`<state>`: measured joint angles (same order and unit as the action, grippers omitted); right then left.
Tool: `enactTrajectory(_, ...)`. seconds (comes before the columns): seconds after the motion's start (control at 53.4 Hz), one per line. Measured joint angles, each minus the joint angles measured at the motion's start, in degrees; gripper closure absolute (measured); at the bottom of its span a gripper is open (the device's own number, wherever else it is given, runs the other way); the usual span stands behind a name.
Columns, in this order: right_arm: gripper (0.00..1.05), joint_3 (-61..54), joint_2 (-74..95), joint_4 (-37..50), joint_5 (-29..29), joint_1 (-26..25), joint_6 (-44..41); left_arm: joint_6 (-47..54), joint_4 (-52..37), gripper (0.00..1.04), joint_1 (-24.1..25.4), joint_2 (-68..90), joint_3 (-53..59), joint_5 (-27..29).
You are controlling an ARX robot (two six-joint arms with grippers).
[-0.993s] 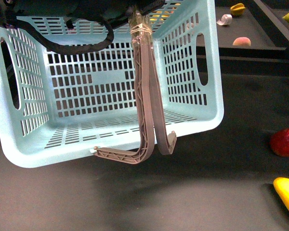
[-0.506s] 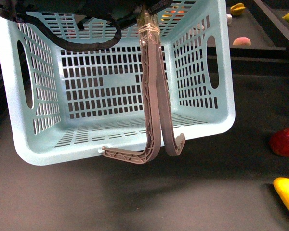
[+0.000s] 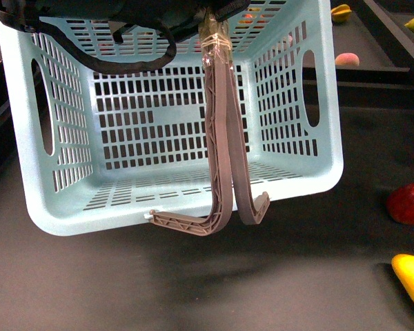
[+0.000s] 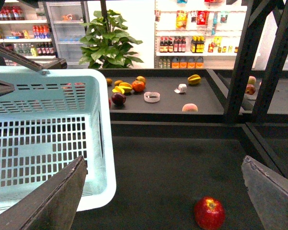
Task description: Pick mango with right arm and hold basket with left
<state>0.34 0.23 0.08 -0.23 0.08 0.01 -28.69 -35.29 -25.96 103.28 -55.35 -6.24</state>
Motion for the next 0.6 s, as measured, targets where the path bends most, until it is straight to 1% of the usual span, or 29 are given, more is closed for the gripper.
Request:
enactTrajectory(0.319,0.08,0.0,0.0,0.0,0.2,0.0,0.0,0.0,0.0,0.99,0.0,0.0,0.0,0.0)
enactTrajectory(0.394,0.08,1.3,2.7,-3.7,6.9,1.5,0.3,0.0,0.0,0.99,0.0,0.0,0.0,0.0)
enactTrajectory(0.45,0.08,1.8,6.6,-3.4,7.9,1.2,0.7,-0.1,0.0,0.99,0.0,0.0,0.0,0.0)
enactTrajectory(0.487,0.08,2.2,10.0,-1.9,7.5,0.4,0.7,0.0,0.0,0.99,0.0,0.0,0.0,0.0)
enactTrajectory(0.525,0.08,2.9,15.5,1.4,5.8,-1.4,1.1,0.0,0.0,0.99,0.0,0.0,0.0,0.0)
enactTrajectory(0.581,0.08,3.8,23.4,6.8,2.8,-4.0,1.2,0.0,0.0,0.99,0.0,0.0,0.0,0.0)
enactTrajectory(0.6,0.08,4.1,27.4,10.0,1.7,-5.3,1.1,0.0,0.0,0.99,0.0,0.0,0.0,0.0)
